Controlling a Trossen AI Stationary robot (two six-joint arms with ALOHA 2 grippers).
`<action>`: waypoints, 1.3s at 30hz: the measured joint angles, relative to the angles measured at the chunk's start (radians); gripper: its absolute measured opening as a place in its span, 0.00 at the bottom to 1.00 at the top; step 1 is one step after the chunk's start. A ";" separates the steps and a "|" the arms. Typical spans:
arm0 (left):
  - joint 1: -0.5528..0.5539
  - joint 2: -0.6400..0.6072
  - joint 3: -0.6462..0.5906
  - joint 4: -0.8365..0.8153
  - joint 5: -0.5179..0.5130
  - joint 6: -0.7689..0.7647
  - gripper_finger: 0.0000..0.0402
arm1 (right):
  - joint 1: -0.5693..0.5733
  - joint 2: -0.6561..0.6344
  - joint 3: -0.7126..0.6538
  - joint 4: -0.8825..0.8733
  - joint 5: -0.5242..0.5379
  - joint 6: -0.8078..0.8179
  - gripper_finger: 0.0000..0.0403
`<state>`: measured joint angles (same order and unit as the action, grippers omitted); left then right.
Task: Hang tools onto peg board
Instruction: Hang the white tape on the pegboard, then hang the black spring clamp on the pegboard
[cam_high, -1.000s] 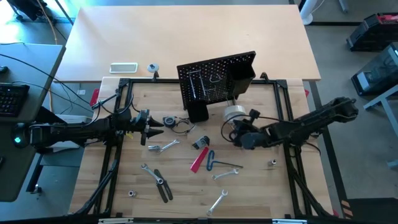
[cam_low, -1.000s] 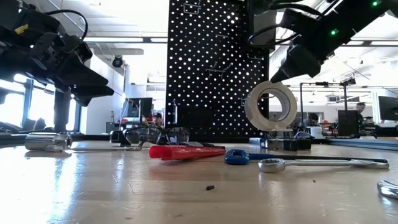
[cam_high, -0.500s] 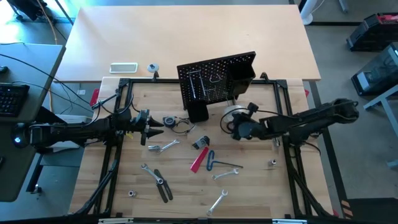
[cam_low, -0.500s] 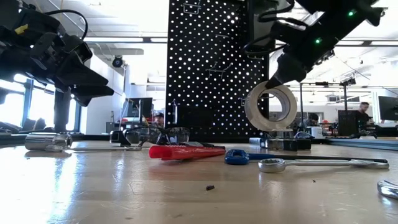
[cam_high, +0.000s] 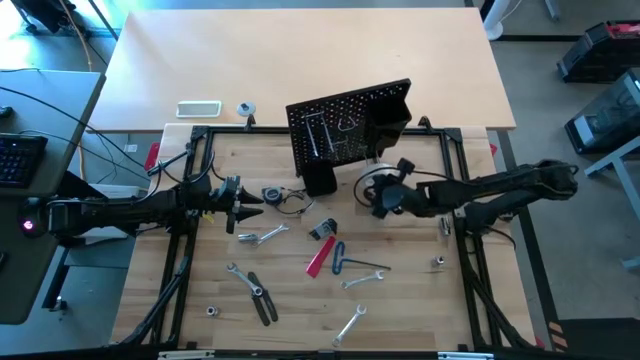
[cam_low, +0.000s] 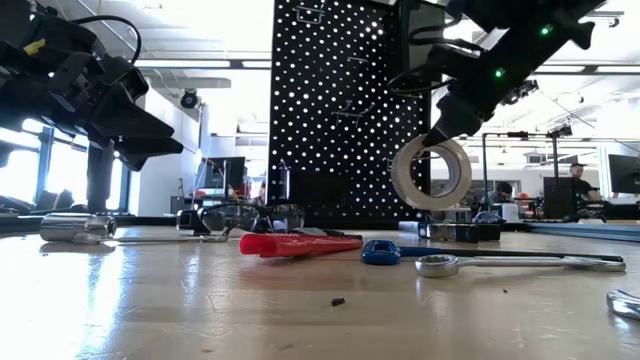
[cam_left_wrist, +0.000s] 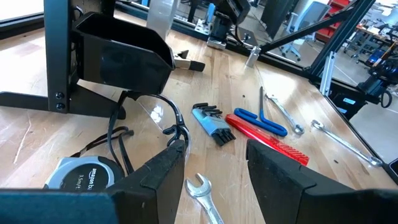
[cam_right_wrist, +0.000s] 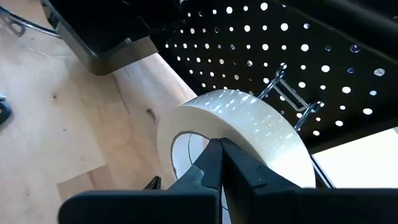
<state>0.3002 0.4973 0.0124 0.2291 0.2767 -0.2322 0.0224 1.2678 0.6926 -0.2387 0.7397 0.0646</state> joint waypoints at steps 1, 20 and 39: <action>0.000 0.000 0.000 0.000 0.000 0.000 0.41 | -0.005 0.000 0.000 0.005 -0.004 -0.006 0.00; 0.000 0.000 0.000 0.000 0.000 0.000 0.41 | -0.009 0.000 0.000 -0.025 -0.062 0.021 0.00; 0.000 0.000 0.000 0.000 0.000 0.000 0.41 | 0.185 0.001 0.000 -0.176 -0.010 0.236 0.26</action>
<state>0.3000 0.4970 0.0124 0.2294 0.2765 -0.2324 0.2073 1.2686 0.6926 -0.4144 0.7295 0.3006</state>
